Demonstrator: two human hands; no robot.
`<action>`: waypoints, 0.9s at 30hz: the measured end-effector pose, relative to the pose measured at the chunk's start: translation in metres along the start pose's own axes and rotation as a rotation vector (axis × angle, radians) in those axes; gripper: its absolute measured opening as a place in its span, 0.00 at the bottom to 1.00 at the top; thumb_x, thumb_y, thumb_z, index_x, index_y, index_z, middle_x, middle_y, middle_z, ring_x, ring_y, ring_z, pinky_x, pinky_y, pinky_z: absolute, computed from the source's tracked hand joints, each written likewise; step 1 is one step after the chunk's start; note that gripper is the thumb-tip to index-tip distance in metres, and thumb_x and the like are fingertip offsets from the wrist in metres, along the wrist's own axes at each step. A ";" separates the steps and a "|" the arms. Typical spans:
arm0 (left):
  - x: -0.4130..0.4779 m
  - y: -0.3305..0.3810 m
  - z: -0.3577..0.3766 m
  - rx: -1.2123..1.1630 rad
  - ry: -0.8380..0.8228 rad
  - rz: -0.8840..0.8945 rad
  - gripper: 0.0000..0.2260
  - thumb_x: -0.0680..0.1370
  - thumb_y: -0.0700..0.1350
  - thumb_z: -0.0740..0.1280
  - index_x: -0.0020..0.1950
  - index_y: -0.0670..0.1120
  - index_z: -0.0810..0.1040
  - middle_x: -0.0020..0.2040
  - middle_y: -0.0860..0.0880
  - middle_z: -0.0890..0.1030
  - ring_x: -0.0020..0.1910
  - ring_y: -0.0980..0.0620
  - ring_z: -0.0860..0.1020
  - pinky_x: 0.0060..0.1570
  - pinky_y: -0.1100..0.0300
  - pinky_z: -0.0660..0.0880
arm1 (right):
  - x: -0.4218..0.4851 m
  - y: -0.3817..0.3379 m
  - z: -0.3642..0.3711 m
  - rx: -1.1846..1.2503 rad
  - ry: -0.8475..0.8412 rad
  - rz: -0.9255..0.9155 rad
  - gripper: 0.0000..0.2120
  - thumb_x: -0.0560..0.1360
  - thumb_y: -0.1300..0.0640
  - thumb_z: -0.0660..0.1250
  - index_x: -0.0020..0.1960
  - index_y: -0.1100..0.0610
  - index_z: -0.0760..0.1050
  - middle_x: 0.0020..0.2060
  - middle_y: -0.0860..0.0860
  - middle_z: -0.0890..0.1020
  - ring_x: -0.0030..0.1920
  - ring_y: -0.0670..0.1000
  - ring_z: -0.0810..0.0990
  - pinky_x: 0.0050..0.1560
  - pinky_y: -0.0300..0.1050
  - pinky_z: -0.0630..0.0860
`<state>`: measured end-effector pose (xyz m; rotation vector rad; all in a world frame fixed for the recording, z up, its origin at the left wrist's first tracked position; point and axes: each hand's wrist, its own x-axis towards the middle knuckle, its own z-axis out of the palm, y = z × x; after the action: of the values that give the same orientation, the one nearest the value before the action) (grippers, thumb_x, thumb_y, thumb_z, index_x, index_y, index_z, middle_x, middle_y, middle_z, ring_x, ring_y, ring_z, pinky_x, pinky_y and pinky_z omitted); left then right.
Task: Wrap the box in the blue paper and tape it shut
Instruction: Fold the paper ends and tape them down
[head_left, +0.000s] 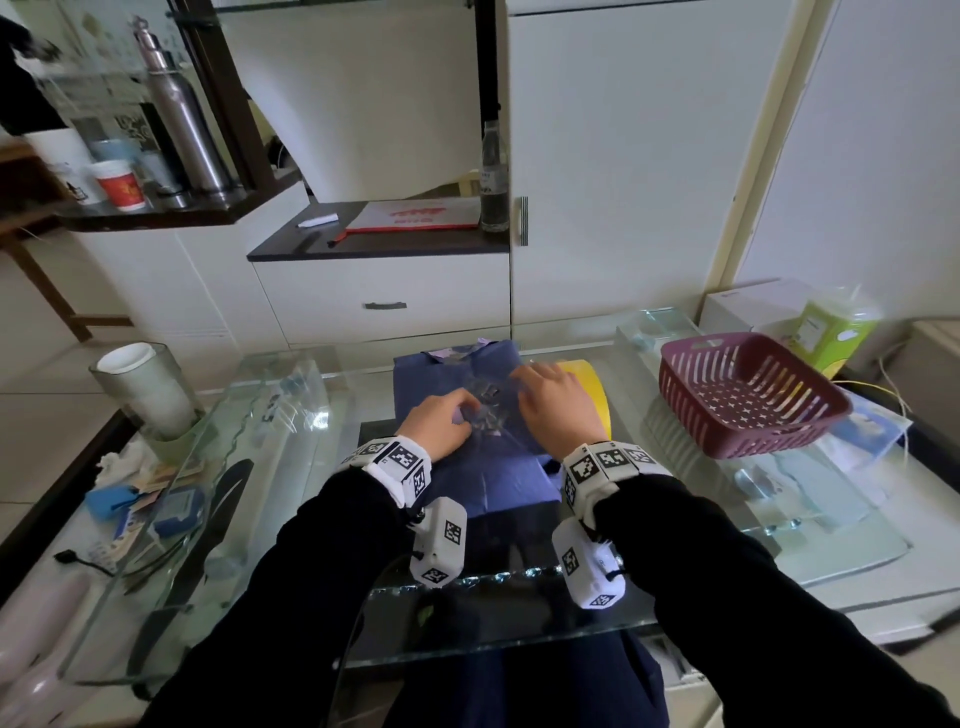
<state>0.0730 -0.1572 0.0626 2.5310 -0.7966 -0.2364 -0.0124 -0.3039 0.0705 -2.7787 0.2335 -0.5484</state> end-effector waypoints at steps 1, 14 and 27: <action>0.007 0.007 0.001 -0.028 0.010 0.022 0.13 0.76 0.38 0.61 0.59 0.48 0.76 0.61 0.46 0.79 0.62 0.45 0.75 0.63 0.54 0.70 | 0.004 0.007 -0.002 -0.011 0.085 0.007 0.15 0.75 0.62 0.56 0.57 0.59 0.77 0.55 0.56 0.80 0.56 0.59 0.77 0.57 0.46 0.62; 0.045 0.046 0.038 -0.538 -0.089 -0.120 0.14 0.75 0.58 0.65 0.42 0.47 0.74 0.47 0.46 0.77 0.53 0.45 0.77 0.64 0.46 0.71 | 0.012 0.053 0.016 0.514 -0.119 0.483 0.24 0.79 0.54 0.61 0.71 0.63 0.63 0.65 0.60 0.73 0.66 0.58 0.72 0.64 0.47 0.67; 0.042 0.023 0.060 -0.505 -0.002 -0.125 0.20 0.77 0.49 0.66 0.65 0.40 0.72 0.62 0.43 0.78 0.61 0.45 0.76 0.64 0.49 0.71 | 0.010 0.053 0.049 0.858 -0.198 0.572 0.19 0.77 0.56 0.64 0.63 0.67 0.71 0.58 0.62 0.79 0.55 0.58 0.78 0.55 0.49 0.74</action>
<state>0.0783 -0.2217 0.0203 2.1003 -0.5000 -0.4230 0.0111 -0.3431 0.0138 -1.7988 0.5648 -0.1546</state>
